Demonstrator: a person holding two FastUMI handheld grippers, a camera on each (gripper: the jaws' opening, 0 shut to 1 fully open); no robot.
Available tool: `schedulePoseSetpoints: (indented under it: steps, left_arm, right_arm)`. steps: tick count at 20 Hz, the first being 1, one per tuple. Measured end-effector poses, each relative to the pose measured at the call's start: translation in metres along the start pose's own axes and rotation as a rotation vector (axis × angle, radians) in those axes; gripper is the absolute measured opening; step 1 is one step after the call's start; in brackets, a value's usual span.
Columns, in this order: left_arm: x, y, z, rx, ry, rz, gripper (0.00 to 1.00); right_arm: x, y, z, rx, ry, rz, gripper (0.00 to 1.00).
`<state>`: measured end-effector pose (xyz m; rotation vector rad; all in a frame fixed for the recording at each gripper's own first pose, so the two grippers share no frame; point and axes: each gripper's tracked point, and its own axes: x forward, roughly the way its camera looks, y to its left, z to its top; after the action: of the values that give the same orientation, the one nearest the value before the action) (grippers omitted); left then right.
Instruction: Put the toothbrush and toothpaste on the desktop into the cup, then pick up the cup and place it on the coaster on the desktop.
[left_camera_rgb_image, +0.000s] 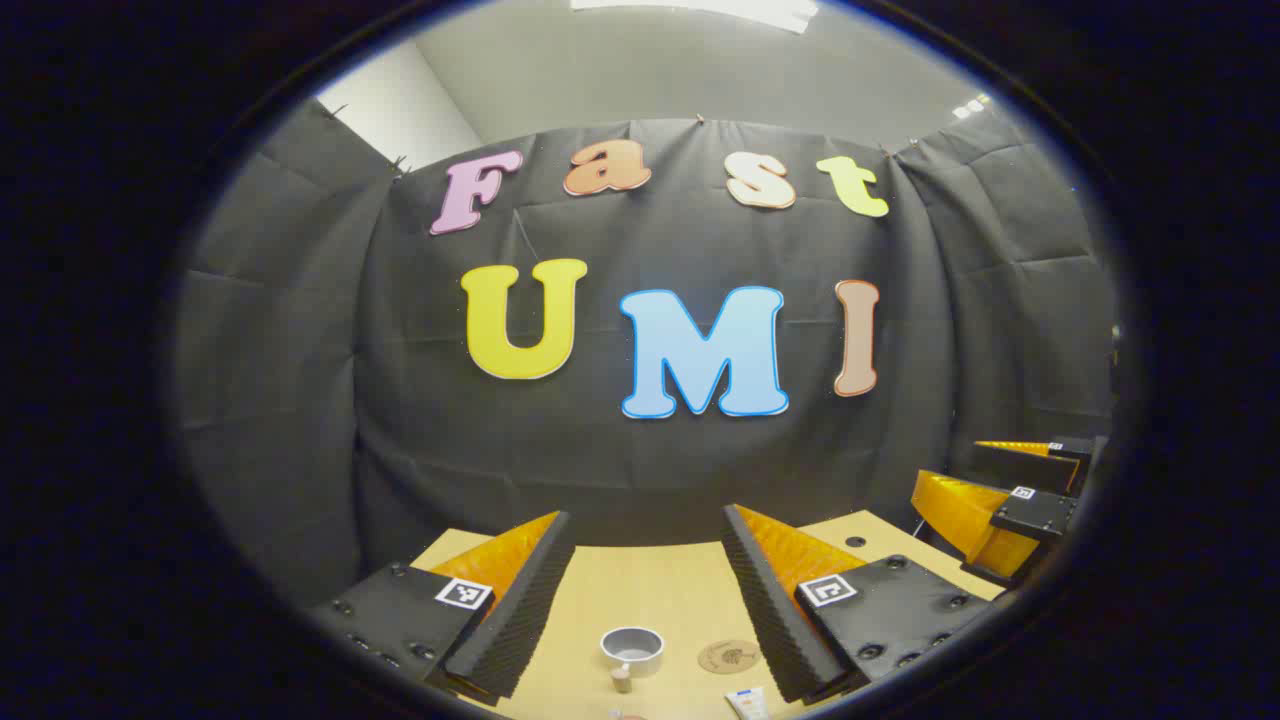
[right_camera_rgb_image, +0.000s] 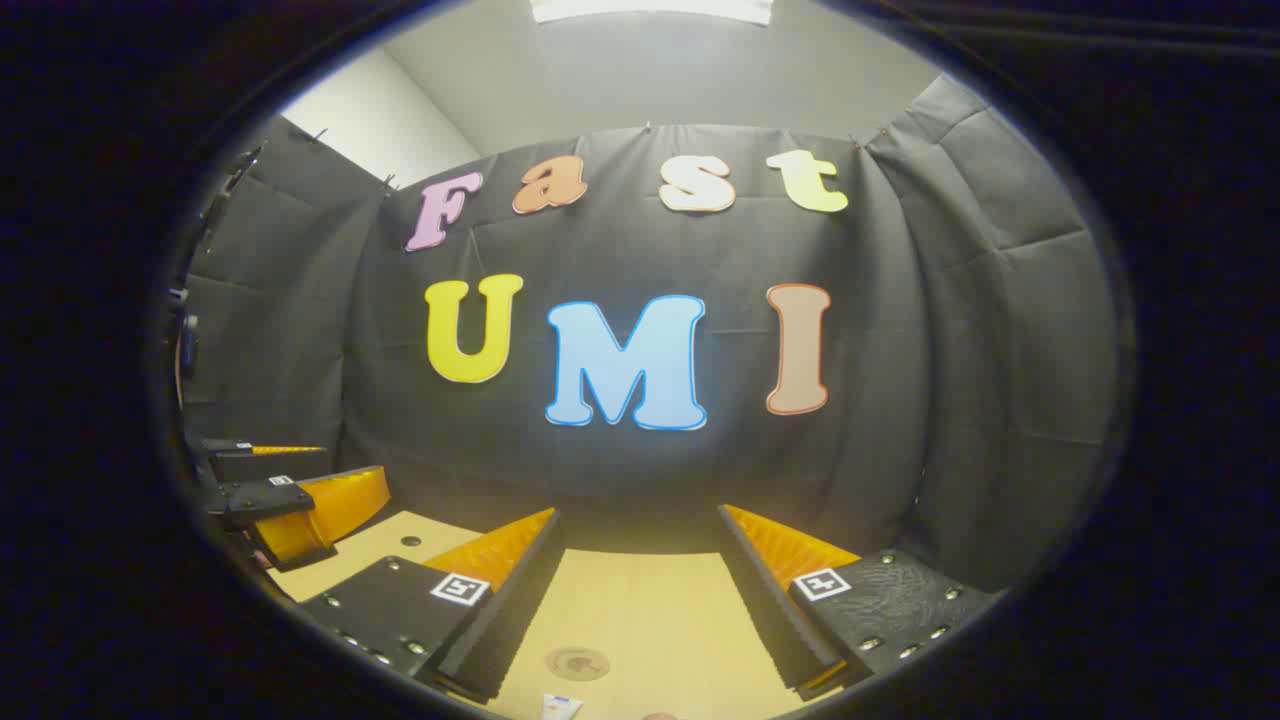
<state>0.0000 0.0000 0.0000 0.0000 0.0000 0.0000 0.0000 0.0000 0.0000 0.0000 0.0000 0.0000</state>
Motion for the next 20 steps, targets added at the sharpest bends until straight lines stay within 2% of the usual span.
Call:
schedulePoseSetpoints:
  steps: [11, 12, 14, 20]
  left_arm:
    - [-0.012, 0.019, -0.006, -0.024, 0.016, 0.029, 0.99]
    - [-0.011, 0.021, -0.007, -0.027, 0.017, 0.033, 0.95]
    - [-0.009, 0.022, -0.009, -0.032, 0.02, 0.037, 0.99]
    - [-0.004, 0.021, -0.015, -0.039, 0.035, 0.04, 0.99]
  right_arm:
    - [-0.003, 0.021, -0.002, 0.016, 0.028, 0.019, 0.95]
    - [-0.002, 0.022, -0.002, 0.019, 0.033, 0.022, 0.95]
    - [-0.001, 0.023, -0.003, 0.023, 0.036, 0.026, 0.95]
    - [0.003, 0.023, -0.009, 0.031, 0.055, 0.027, 0.95]
